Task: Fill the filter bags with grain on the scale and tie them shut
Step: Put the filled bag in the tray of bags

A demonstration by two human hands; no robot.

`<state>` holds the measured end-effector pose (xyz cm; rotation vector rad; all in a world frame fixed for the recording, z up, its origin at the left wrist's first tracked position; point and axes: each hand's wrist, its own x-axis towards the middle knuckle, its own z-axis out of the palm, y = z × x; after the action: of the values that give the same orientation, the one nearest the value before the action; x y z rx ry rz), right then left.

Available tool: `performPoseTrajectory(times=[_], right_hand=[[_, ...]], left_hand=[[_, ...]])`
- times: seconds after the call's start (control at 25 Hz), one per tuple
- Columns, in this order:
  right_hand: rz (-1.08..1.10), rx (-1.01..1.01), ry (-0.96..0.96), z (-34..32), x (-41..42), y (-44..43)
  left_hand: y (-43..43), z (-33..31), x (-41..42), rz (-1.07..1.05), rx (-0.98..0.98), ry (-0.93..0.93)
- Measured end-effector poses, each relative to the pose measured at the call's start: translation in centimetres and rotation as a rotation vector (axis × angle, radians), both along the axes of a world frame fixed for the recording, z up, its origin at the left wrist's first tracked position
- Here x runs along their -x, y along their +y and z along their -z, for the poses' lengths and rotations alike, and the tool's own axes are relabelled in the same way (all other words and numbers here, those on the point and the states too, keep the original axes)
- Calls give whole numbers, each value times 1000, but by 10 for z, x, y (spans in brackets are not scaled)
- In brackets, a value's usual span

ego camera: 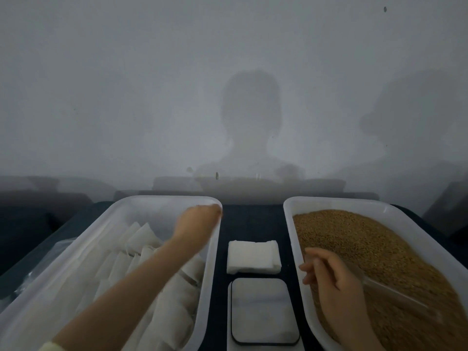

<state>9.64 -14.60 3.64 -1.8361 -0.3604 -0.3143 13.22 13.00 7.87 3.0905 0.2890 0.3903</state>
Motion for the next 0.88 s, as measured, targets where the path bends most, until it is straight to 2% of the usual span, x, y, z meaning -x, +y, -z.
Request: performPoseTrajectory(times=[0.12,0.2,0.28,0.44,0.6,0.88], right_hand=[[39,-3,19,3,-1,-5],[49,-4,26,3,-2,-7],[51,-19,42,5,-4,-10],[39,-45,67,7,-6,-10],[17,-38,64,7,-6,-10],[26,-42,77,7,-8,-9]], left_hand=[[-75,16,-13,247,-52,382],[-97,28,-17,249,-146,534],[-103,37,-20,219,-202,602],[-100,46,-28,176,-214,662],[-91,57,-27,213,-167,547],[-76,55,-33,108,283,378]])
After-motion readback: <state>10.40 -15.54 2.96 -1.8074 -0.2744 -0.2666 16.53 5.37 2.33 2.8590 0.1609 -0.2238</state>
